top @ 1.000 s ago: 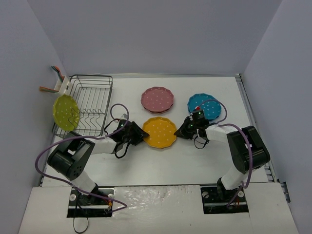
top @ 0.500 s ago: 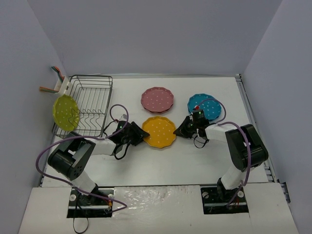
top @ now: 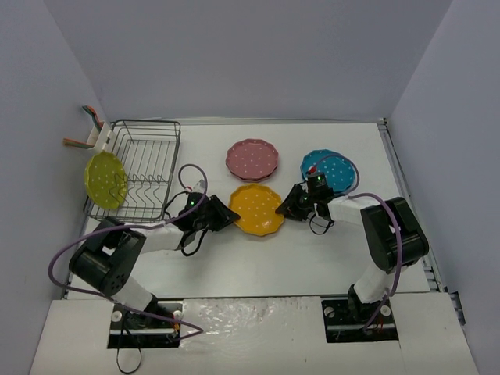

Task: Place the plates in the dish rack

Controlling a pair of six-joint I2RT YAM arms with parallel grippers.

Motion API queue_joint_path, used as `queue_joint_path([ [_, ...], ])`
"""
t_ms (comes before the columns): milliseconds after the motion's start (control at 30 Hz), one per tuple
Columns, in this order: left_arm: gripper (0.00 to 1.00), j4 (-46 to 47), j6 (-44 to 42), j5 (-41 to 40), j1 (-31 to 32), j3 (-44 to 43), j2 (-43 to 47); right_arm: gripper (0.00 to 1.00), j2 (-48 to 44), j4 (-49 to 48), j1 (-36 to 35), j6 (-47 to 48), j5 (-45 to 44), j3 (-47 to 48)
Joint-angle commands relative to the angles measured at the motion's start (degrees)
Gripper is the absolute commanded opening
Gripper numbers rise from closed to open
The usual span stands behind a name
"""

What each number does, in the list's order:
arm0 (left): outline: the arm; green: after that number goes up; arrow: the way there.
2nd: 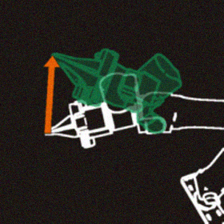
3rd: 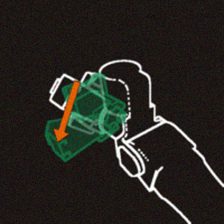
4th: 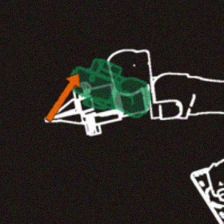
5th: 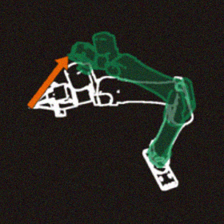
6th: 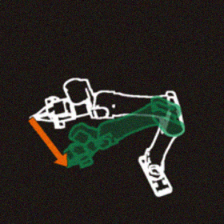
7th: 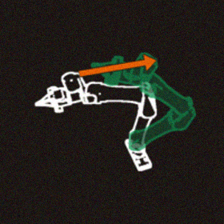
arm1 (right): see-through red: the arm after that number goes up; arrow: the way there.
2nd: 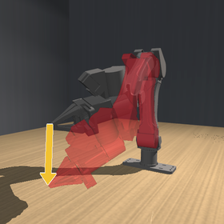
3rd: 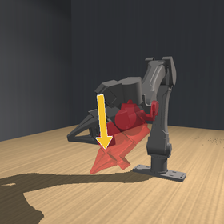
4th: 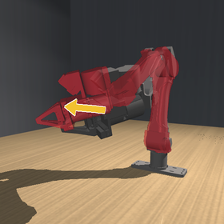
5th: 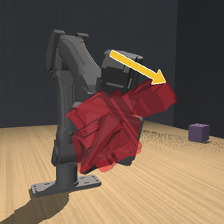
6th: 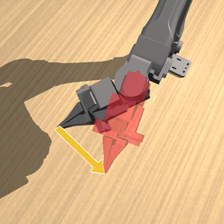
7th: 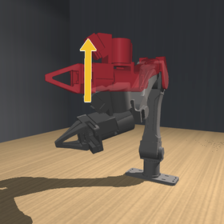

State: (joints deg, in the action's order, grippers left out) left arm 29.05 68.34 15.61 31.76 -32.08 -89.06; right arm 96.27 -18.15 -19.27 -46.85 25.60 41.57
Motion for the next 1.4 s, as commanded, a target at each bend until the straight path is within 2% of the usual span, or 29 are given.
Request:
queue_joint_path([
  [0,0.0,10.0,-4.4,7.0,2.7,-6.2,9.7,0.38,-2.7,-1.5,-2.2,1.0,9.9,2.9],
  [333,0.0,-4.3,-15.0,1.0,2.6,-10.5,18.9,0.88,-7.8,2.4,-0.4,6.5,8.7,5.4],
  [467,0.0,-10.6,-18.2,-2.1,2.6,-12.8,19.9,1.0,-12.4,4.9,0.3,10.0,8.5,8.5],
  [800,0.0,-20.1,-23.2,-9.0,2.6,-18.5,17.2,1.0,-18.9,7.5,0.5,16.0,8.9,11.6],
  [967,0.0,-24.4,-26.2,-12.3,2.6,-21.9,16.5,1.0,-22.2,10.0,0.7,18.4,6.3,12.7],
  [1200,0.0,-22.9,-26.6,-11.5,2.6,-22.0,17.2,1.0,-22.3,11.2,0.9,20.4,2.4,12.1],
  [1367,0.0,-28.9,-31.4,-14.9,2.6,-25.2,18.4,1.0,-24.3,12.5,0.9,21.4,0.1,12.6],
])
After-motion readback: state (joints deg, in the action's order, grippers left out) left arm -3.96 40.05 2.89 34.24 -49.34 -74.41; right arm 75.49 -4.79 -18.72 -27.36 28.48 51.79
